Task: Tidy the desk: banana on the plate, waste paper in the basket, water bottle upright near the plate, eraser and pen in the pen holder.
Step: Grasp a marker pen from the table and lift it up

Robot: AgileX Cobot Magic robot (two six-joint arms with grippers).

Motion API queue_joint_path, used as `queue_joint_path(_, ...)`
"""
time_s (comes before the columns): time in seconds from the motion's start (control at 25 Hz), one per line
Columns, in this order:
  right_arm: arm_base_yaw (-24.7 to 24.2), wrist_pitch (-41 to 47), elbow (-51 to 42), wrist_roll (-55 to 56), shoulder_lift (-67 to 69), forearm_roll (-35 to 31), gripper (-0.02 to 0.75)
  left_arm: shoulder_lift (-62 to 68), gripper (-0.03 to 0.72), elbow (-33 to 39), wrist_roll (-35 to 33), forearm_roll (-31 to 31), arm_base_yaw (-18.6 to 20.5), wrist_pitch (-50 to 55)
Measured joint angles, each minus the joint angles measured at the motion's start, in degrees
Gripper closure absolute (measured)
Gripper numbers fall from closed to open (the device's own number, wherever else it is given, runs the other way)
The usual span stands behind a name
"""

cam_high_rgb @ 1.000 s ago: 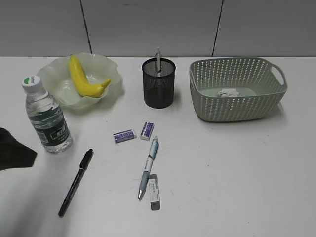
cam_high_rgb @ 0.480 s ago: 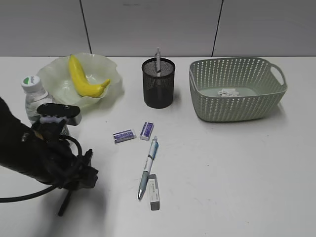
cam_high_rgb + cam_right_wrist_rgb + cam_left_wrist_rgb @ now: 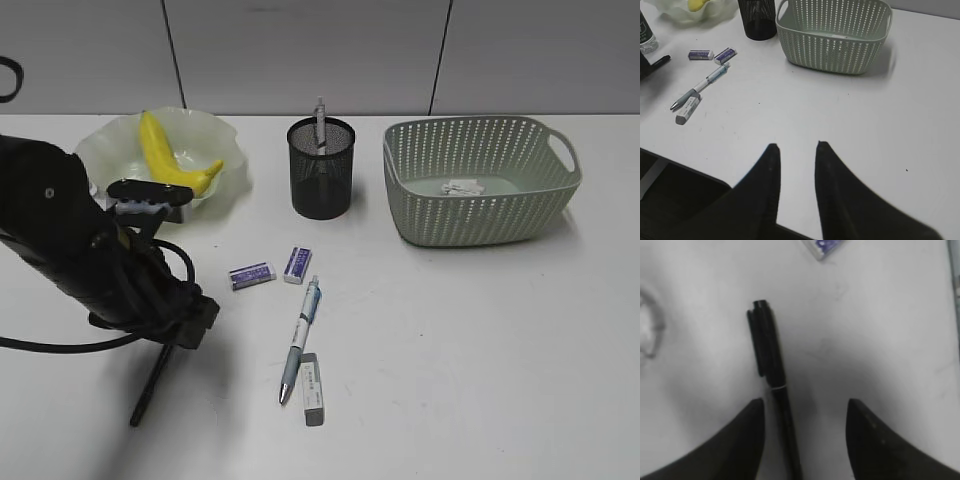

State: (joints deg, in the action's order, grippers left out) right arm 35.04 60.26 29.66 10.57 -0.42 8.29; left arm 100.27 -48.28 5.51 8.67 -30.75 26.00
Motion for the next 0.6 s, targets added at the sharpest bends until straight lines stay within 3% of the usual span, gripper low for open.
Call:
queue_joint_path(0.16,0.0,0.0,0.0,0.0,0.0,0.0,0.531,0.0,0.295,-0.81,10.02,-8.67,0.0,4.13)
queue_joint_path(0.6,0.0,-0.06,0.0,0.0,0.0,0.0,0.522,4.93,0.318,-0.88,12.15,-10.59,-1.52,-0.83)
